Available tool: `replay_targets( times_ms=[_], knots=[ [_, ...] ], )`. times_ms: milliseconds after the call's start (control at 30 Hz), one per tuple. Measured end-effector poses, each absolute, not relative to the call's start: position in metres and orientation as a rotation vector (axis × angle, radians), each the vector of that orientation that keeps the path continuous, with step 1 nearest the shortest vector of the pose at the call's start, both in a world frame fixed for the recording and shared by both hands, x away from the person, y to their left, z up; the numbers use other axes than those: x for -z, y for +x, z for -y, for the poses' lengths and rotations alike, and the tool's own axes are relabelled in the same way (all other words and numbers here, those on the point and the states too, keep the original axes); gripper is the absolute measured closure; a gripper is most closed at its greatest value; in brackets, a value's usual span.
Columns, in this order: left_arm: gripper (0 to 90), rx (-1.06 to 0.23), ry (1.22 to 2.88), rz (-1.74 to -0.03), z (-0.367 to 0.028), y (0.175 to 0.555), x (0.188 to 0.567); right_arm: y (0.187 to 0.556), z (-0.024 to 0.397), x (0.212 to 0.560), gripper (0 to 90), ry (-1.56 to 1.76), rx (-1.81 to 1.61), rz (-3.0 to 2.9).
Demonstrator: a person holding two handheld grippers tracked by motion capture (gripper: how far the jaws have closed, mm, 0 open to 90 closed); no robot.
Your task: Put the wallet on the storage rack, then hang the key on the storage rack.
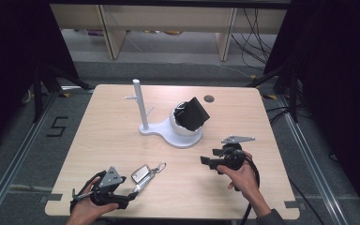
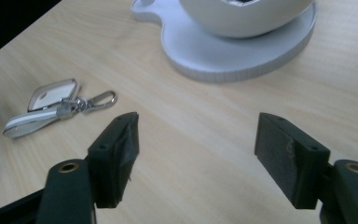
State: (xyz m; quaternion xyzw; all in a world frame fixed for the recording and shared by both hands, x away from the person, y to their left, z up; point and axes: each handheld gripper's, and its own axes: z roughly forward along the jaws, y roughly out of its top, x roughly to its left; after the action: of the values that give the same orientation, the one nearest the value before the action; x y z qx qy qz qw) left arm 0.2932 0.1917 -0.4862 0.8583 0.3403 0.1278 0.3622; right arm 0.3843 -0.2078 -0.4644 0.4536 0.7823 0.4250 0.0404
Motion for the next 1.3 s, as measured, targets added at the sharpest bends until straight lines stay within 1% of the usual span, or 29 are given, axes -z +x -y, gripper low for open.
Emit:
replay_targets(
  times_ms=[67, 167, 200, 233, 400, 433, 467, 500, 567, 733, 967, 1033, 1167, 1300],
  knots=[
    [29.0, -0.325, 2.203, -0.875, -0.191, 0.293, 0.487, 0.380, 0.209, 0.469, 28.9, 1.336, -1.265, -2.415],
    [29.0, -0.337, 2.215, -0.874, -0.192, 0.292, 0.486, 0.371, 0.207, 0.476, 26.9, 1.353, -1.246, -2.453],
    [29.0, -0.335, 2.209, -0.878, -0.192, 0.292, 0.487, 0.366, 0.206, 0.477, 26.8, 1.389, -1.226, -2.463],
    [29.1, -0.330, 2.205, -0.883, -0.192, 0.293, 0.488, 0.365, 0.207, 0.479, 26.7, 1.346, -1.221, -2.469],
    [29.1, -0.348, 2.194, -0.904, -0.192, 0.294, 0.488, 0.355, 0.207, 0.485, 26.2, 1.342, -1.209, -2.500],
    [29.1, -0.351, 2.196, -0.902, -0.192, 0.295, 0.487, 0.350, 0.205, 0.485, 26.2, 1.390, -1.225, -2.502],
    [29.0, -0.356, 2.200, -0.896, -0.192, 0.296, 0.486, 0.348, 0.204, 0.485, 26.2, 1.407, -1.224, -2.506],
    [29.0, -0.363, 2.200, -0.893, -0.191, 0.298, 0.484, 0.349, 0.207, 0.486, 26.2, 1.340, -1.198, -2.512],
    [29.0, -0.381, 2.180, -0.903, -0.189, 0.302, 0.481, 0.345, 0.205, 0.487, 26.2, 1.383, -1.226, -2.521],
    [29.0, -0.372, 2.173, -0.882, -0.182, 0.314, 0.478, 0.340, 0.209, 0.488, 26.2, 1.381, -1.229, -2.525],
    [29.9, -0.373, 2.219, -0.827, -0.164, 0.332, 0.472, 0.338, 0.210, 0.487, 26.2, 1.375, -1.211, -2.509],
    [32.3, -0.360, 2.234, -0.808, -0.156, 0.339, 0.469, 0.337, 0.210, 0.487, 26.3, 1.414, -1.208, -2.516],
    [36.2, -0.336, 2.282, -0.795, -0.141, 0.354, 0.466, 0.339, 0.211, 0.488, 26.6, 1.374, -1.227, -2.517],
    [39.1, -0.302, 2.386, -0.748, -0.123, 0.366, 0.465, 0.339, 0.210, 0.488, 26.8, 1.363, -1.218, -2.527]
  ],
)
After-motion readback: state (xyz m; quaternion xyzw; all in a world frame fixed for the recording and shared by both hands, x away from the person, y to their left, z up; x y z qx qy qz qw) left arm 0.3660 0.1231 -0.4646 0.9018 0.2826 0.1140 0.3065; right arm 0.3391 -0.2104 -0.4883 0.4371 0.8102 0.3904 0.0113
